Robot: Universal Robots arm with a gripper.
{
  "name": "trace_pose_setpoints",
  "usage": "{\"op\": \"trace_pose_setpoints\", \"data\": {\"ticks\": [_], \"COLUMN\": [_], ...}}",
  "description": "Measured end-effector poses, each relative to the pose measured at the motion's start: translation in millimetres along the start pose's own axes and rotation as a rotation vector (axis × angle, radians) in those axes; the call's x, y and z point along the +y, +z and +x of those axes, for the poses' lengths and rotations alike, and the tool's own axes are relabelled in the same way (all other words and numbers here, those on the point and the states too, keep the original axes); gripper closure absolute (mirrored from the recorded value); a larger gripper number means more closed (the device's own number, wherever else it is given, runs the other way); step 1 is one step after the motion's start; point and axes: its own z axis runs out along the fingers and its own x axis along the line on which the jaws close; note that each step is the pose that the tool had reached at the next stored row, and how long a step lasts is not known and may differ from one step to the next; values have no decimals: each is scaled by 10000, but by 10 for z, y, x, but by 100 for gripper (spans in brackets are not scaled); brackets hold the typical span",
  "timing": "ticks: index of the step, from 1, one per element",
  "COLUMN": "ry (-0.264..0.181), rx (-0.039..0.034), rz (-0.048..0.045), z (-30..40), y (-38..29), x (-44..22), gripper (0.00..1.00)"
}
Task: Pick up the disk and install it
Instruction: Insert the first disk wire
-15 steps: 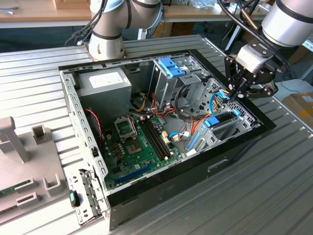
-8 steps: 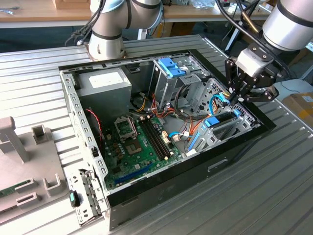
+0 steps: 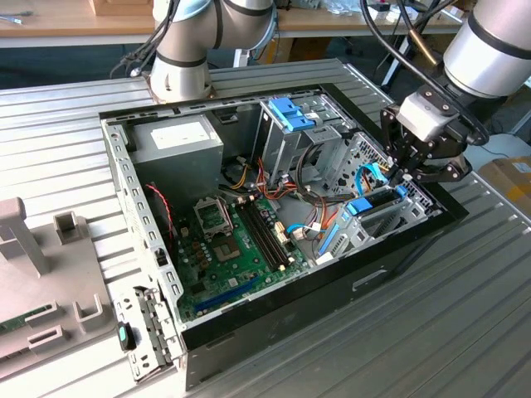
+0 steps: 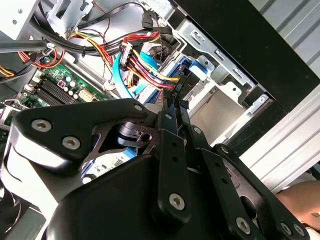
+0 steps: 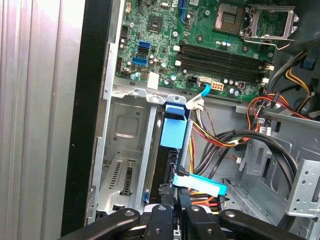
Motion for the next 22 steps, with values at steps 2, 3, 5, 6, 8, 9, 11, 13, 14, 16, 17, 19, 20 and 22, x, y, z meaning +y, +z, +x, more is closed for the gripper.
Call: {"op": "trace_pose_setpoints", "data": {"ticks": [2, 3, 5, 6, 8, 9, 11, 13, 14, 16, 17, 19, 20, 22], "ry": [10, 13, 16, 17, 42, 43, 50, 314, 562, 675, 676, 679, 678, 680], "rx": [-61, -89, -133, -134, -126, -126, -98, -61, -18, -1, 0, -1, -2, 0], "rz": [11, 15, 29, 33, 42, 43, 207, 228, 245, 252, 254, 254, 254, 255], "z": [3, 3, 11, 19, 24, 24, 27, 27, 27, 27, 25, 24, 27, 30], "y": [7, 13, 41, 57, 76, 76, 90, 98, 101, 100, 99, 111, 130, 150], "x": [14, 24, 46, 50, 60, 61, 77, 79, 80, 87, 98, 119, 123, 127], "gripper": [84, 84, 84, 84, 84, 84, 84, 84, 84, 84, 84, 84, 84, 84]}}
